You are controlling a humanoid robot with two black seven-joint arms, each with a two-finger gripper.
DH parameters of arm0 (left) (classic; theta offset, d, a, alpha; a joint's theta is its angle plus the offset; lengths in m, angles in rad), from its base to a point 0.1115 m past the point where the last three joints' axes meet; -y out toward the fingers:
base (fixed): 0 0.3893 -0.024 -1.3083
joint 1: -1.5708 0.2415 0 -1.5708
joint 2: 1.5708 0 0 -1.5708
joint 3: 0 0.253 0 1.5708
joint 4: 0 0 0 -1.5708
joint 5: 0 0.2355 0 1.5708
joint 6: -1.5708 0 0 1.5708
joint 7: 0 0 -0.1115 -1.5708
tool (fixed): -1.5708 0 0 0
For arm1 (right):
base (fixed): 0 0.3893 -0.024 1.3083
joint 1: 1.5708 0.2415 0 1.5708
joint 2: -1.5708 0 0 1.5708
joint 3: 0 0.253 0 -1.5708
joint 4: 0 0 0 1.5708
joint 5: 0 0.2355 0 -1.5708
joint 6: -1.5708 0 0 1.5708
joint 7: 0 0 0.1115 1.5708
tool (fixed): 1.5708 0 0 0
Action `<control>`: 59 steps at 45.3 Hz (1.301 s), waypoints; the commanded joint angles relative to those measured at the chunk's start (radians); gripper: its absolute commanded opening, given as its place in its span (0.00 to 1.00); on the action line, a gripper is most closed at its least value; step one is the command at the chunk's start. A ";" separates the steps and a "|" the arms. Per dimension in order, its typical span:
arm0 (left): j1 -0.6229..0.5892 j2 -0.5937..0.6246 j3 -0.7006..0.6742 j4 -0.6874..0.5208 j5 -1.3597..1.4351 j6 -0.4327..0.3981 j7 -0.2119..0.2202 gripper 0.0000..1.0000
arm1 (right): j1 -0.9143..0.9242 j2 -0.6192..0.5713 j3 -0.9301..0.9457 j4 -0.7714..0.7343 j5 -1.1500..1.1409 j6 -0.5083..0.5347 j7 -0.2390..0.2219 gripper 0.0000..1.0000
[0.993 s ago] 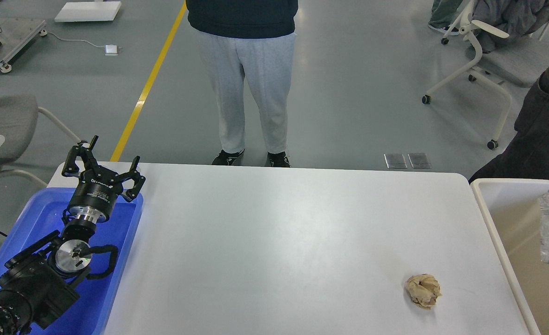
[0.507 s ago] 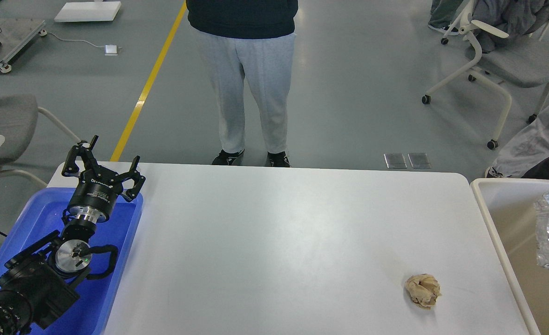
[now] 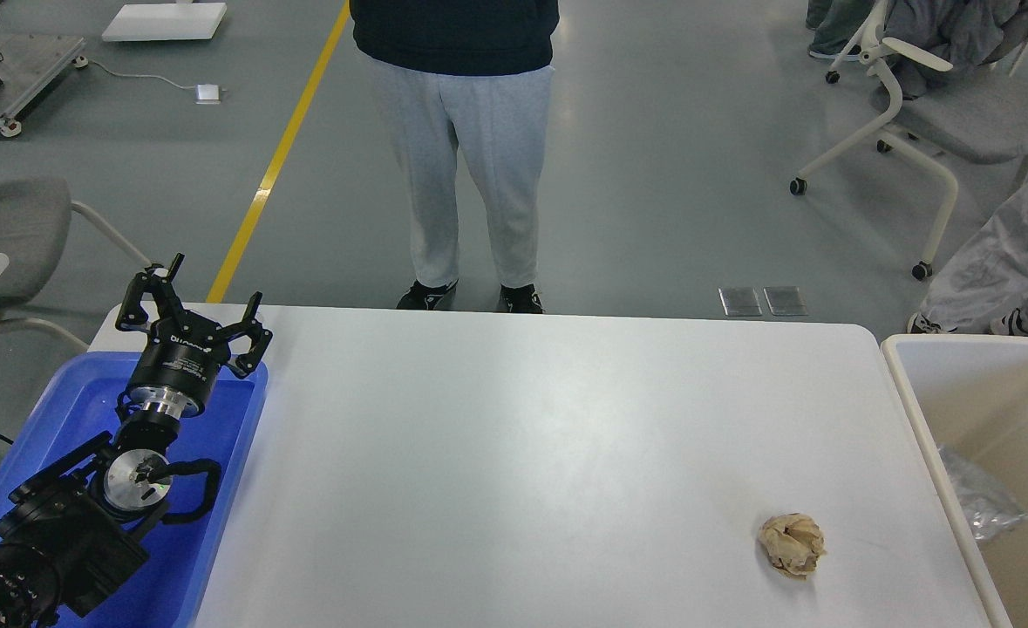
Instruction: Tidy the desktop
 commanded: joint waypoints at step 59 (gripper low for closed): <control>0.000 0.000 0.000 -0.001 0.000 0.000 0.001 1.00 | -0.019 -0.294 0.888 0.683 -0.136 0.186 0.061 1.00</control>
